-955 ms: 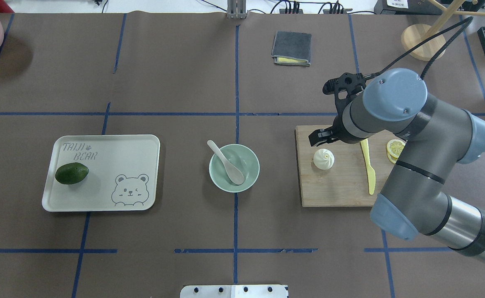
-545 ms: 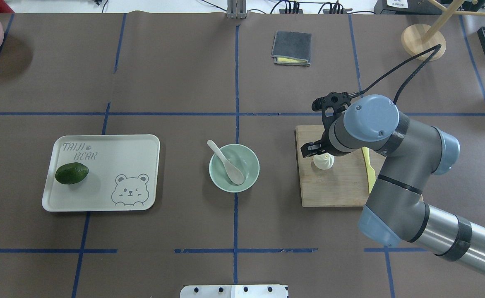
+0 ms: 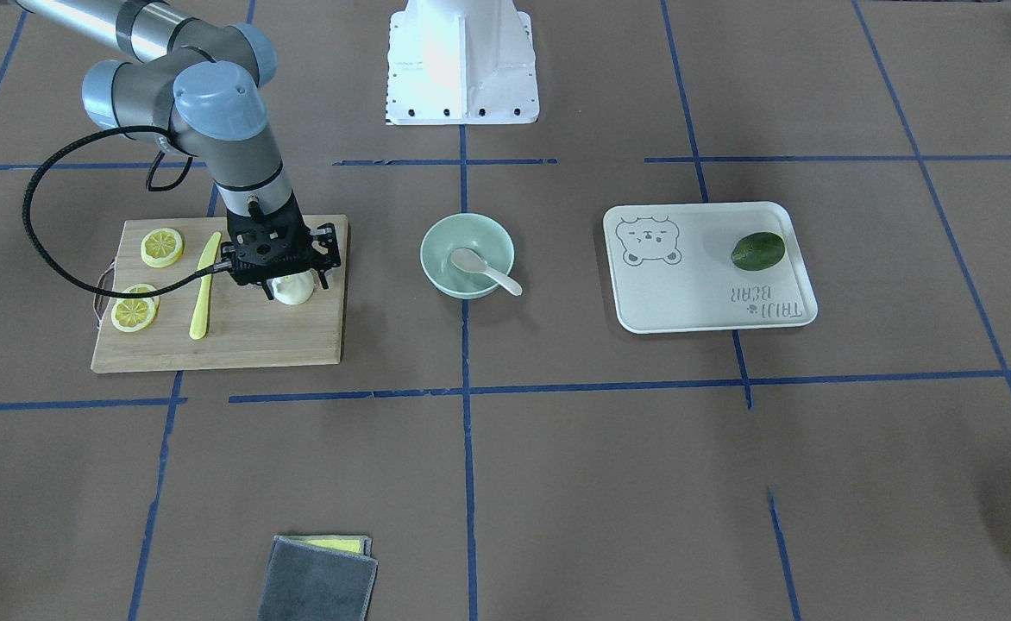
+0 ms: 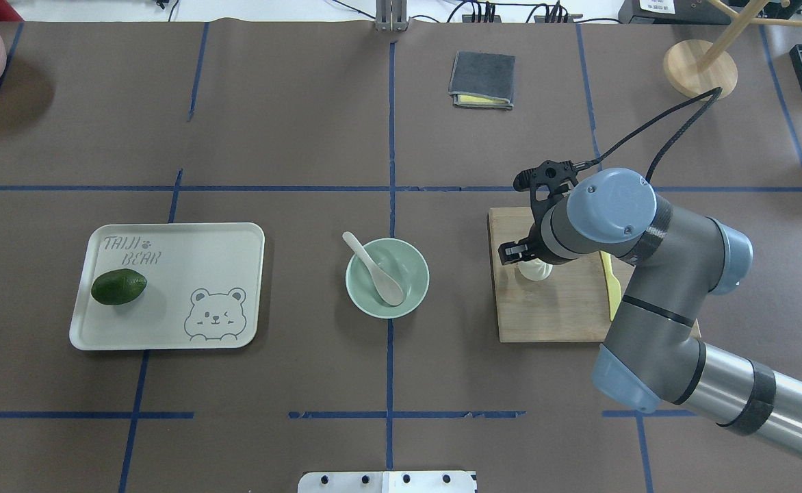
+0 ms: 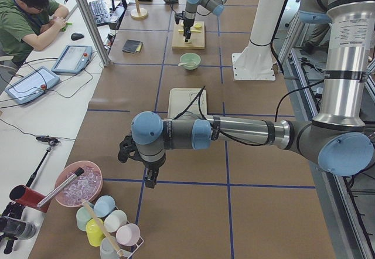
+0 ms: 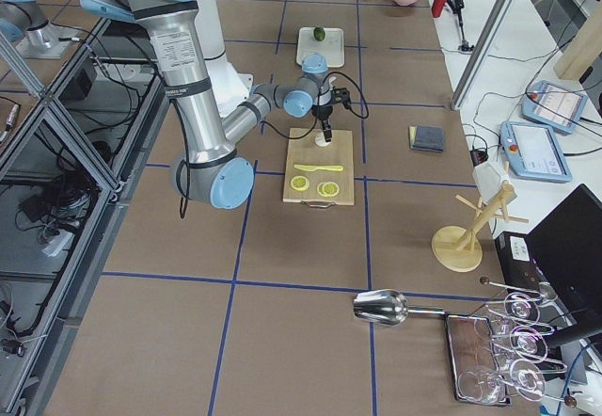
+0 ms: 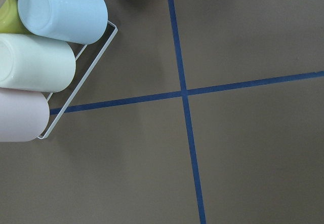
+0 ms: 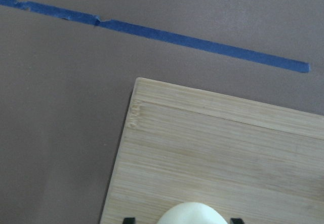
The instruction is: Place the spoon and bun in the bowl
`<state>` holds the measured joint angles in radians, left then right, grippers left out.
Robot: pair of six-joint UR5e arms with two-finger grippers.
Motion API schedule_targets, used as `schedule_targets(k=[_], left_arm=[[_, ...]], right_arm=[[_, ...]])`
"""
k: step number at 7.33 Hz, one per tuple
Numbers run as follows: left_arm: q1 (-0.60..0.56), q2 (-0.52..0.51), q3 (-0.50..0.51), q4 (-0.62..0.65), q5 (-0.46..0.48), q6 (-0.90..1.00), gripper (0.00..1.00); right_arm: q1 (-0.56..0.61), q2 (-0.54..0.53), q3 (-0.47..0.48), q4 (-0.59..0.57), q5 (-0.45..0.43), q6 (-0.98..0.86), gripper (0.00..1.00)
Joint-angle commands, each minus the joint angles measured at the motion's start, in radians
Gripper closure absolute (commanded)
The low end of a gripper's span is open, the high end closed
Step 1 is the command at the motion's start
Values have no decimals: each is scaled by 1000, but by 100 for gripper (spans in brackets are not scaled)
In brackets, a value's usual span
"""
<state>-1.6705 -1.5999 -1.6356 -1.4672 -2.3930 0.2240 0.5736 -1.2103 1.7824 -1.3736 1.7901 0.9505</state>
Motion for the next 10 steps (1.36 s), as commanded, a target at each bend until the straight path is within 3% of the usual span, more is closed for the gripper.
schedule_targets(k=[1, 4, 7, 8, 10], left_arm=[[0, 0, -1, 1, 0, 0, 0], [0, -2, -3, 1, -2, 0, 0], [0, -3, 0, 1, -33, 0, 0], [3, -6, -1, 1, -35, 0, 0], [0, -6, -1, 2, -35, -2, 0]], right_arm=[[2, -3, 2, -9, 3, 1, 100], [-8, 7, 6, -12, -3, 39, 100], [-50, 274, 2, -258, -9, 198, 100], [-78, 340, -6, -263, -14, 258, 100], [-197, 417, -82, -268, -169, 370, 100]])
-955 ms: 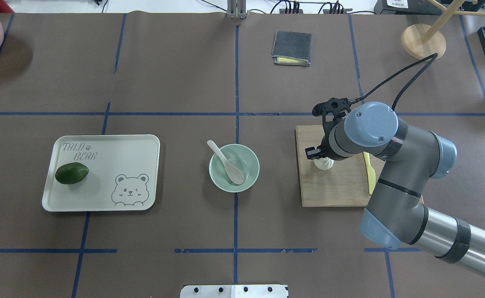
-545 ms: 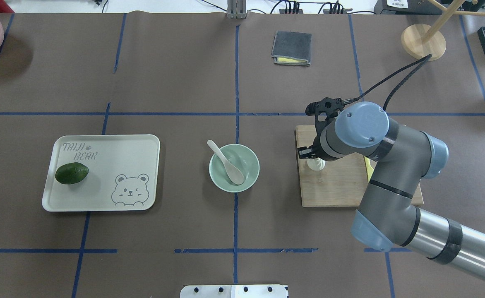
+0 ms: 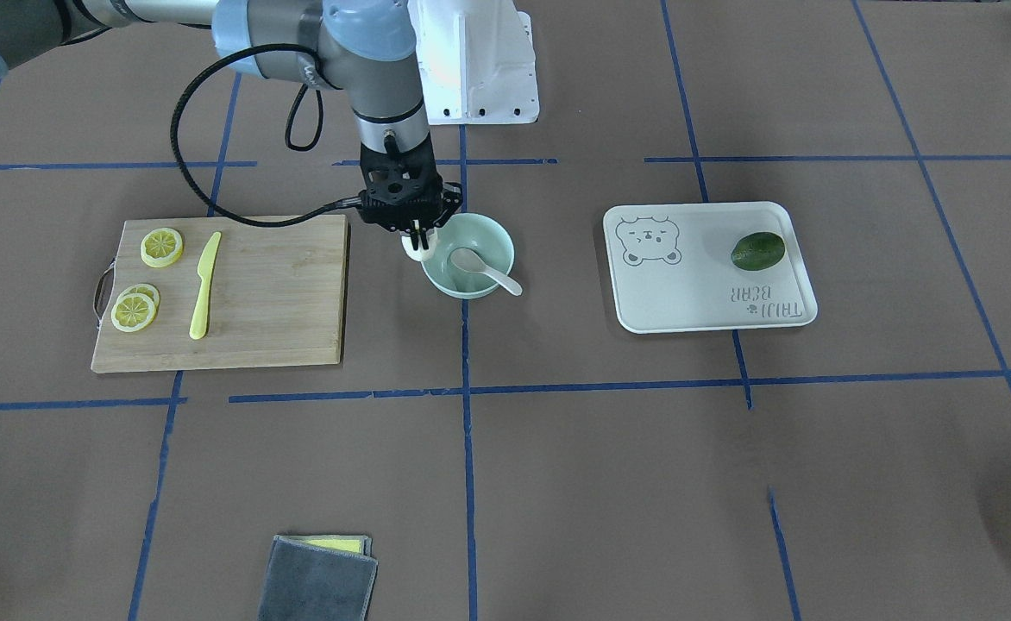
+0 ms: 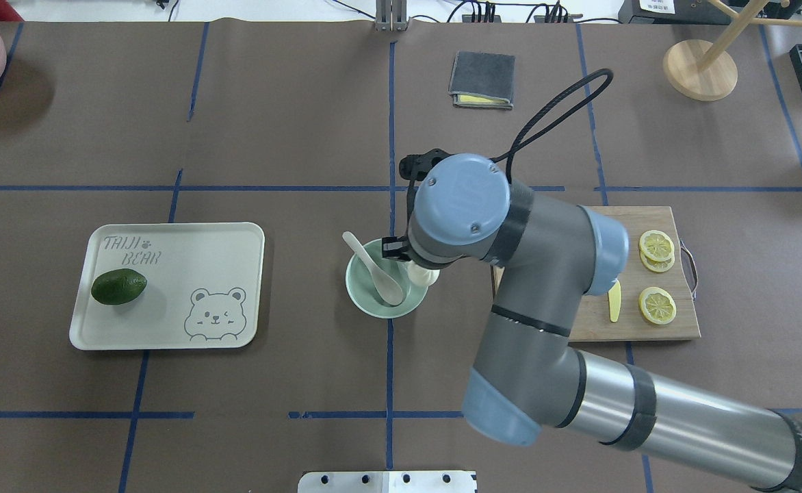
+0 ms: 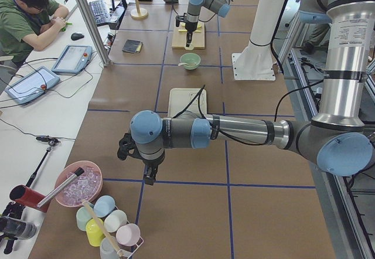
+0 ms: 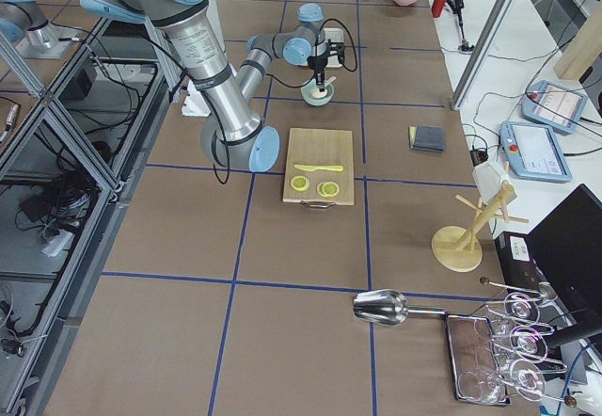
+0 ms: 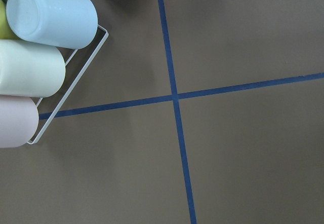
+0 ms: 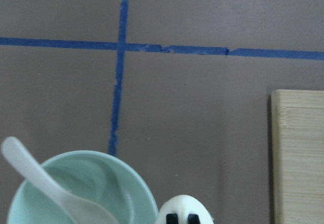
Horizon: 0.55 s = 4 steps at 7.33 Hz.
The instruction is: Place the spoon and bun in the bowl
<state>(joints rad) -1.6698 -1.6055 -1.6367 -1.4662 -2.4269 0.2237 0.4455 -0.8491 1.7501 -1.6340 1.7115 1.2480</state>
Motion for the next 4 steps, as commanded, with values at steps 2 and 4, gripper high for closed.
schedule_targets(k=[2, 4], left_arm=[[-1, -4, 0, 1, -1, -3, 0], [2, -4, 1, 1, -1, -3, 0]], right_arm=[[-103, 90, -147, -1, -142, 113, 100], [-102, 82, -150, 0, -161, 94, 71]])
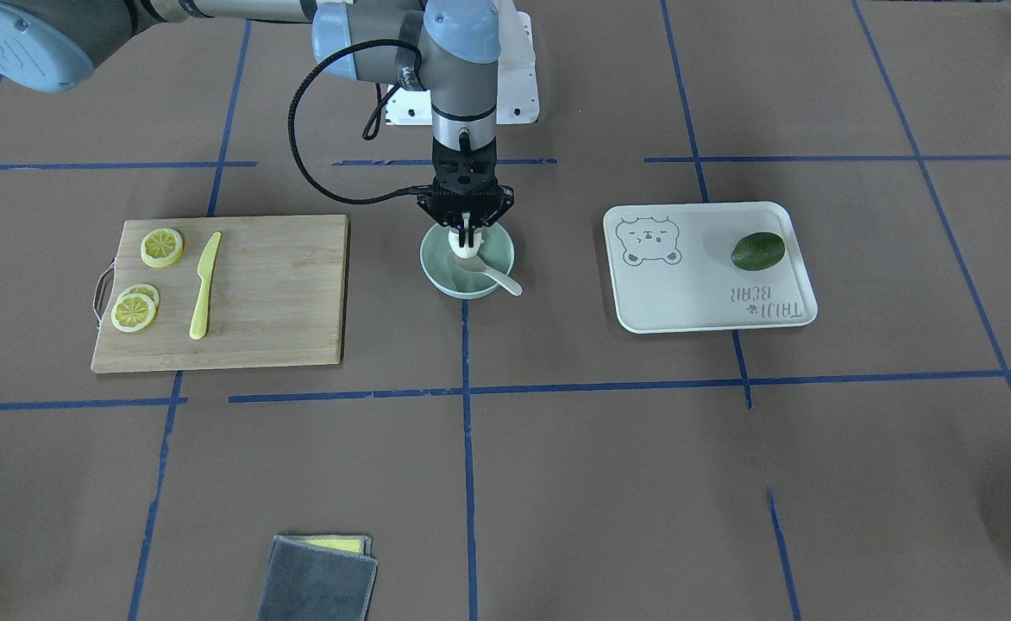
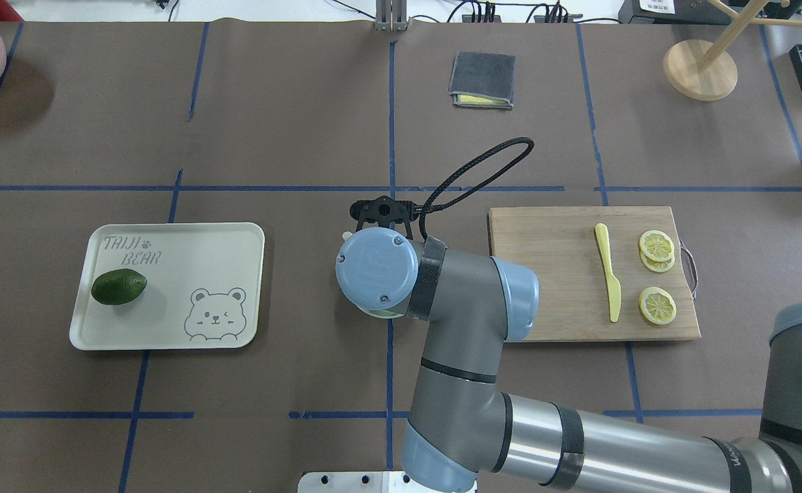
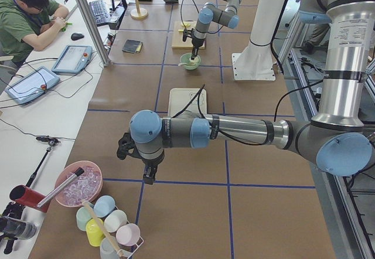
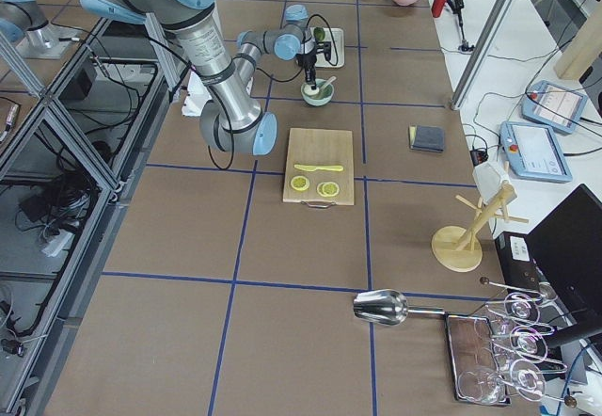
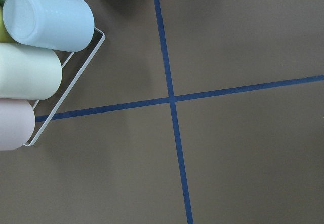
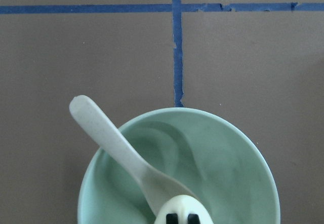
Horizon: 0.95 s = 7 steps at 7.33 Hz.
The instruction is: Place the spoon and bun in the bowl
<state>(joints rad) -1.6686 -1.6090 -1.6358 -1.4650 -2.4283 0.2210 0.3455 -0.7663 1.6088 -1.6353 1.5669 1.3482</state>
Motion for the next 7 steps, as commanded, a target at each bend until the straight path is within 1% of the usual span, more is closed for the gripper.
schedule_targets(k=[1, 3, 4, 5, 6, 7], left_arm=[[1, 0, 1, 0, 0, 0, 0], [1, 0, 2, 0, 0, 0, 0], [1, 0, 4, 0, 0, 1, 0], [1, 1, 2, 0, 0, 1, 0], [1, 7, 4, 2, 2, 3, 0], [1, 12, 7, 3, 3, 4, 0]], right_arm=[[-2, -8, -6, 3, -63, -26, 1], [4, -8, 3, 3, -61, -41, 0], [56, -11, 43, -4, 11, -122, 0], [157, -37, 74, -6, 127, -189, 0], [294, -83, 101, -6, 250, -330, 0], [451, -167, 115, -3, 368, -524, 0]])
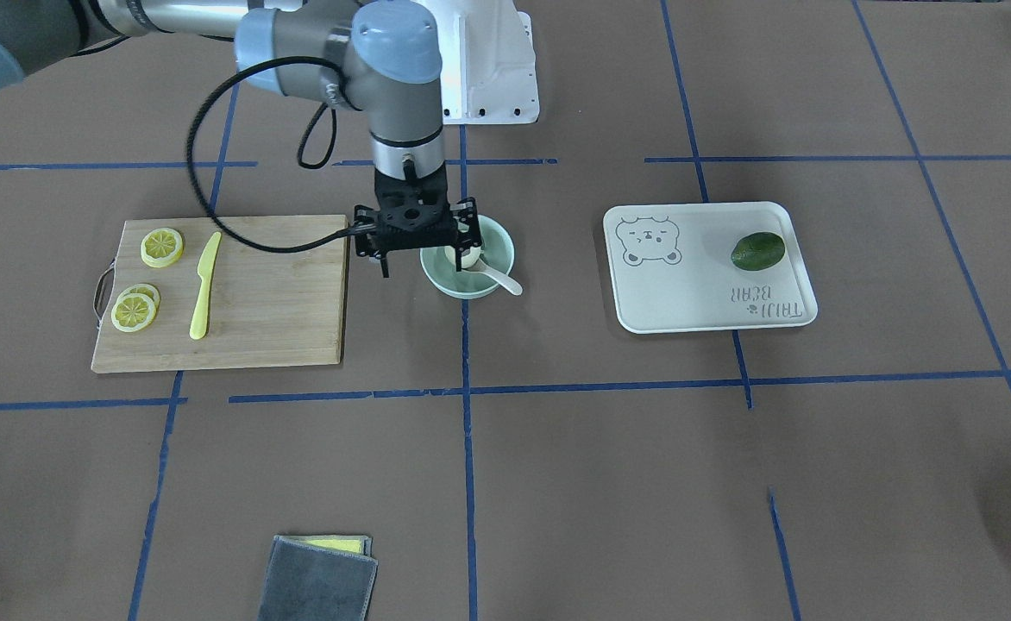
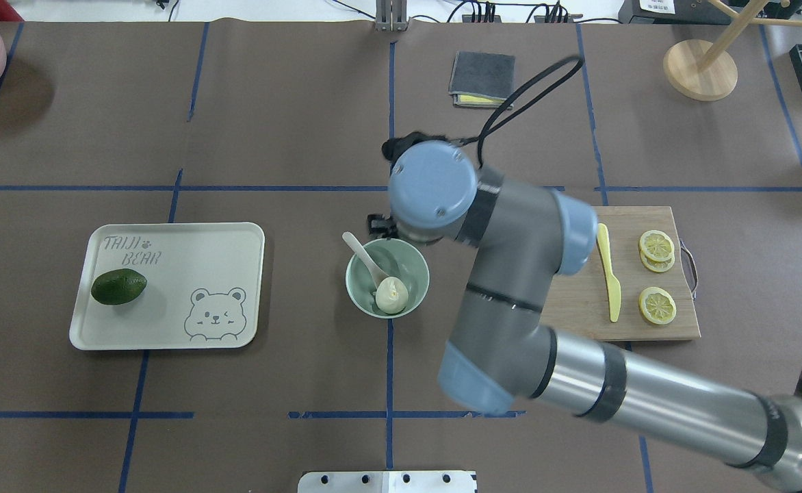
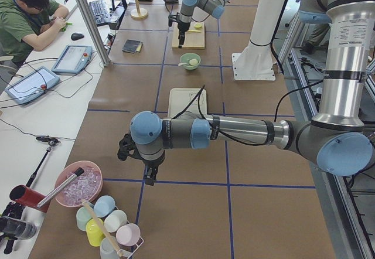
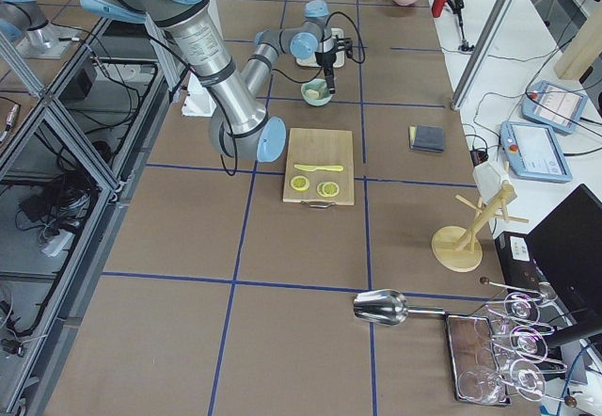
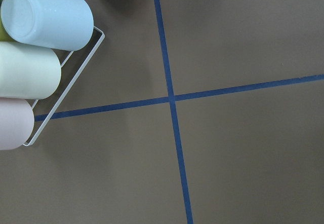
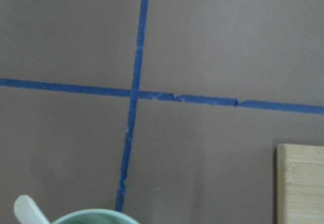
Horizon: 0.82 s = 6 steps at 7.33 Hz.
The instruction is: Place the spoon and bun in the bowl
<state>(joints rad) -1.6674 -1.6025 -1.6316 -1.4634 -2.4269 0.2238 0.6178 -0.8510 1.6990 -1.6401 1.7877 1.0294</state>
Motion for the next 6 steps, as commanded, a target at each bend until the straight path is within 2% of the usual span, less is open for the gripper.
schedule_targets(k=[1, 2, 3, 4, 6], left_arm=[[0, 7, 4, 5, 8, 2, 0], [0, 6, -1, 5, 8, 2, 0], [1, 6, -1, 3, 9, 2, 0], [2, 6, -1, 2, 9, 3, 0], [2, 6, -2, -2, 9, 3, 0]], right_arm=[[335, -177, 22, 6, 262, -459, 0], [481, -268, 21, 2, 324, -687, 0], [634, -345, 4, -4, 426, -865, 0], [733, -428, 1, -4, 443, -1026, 0], [860, -544, 1, -3, 437, -1135, 0]])
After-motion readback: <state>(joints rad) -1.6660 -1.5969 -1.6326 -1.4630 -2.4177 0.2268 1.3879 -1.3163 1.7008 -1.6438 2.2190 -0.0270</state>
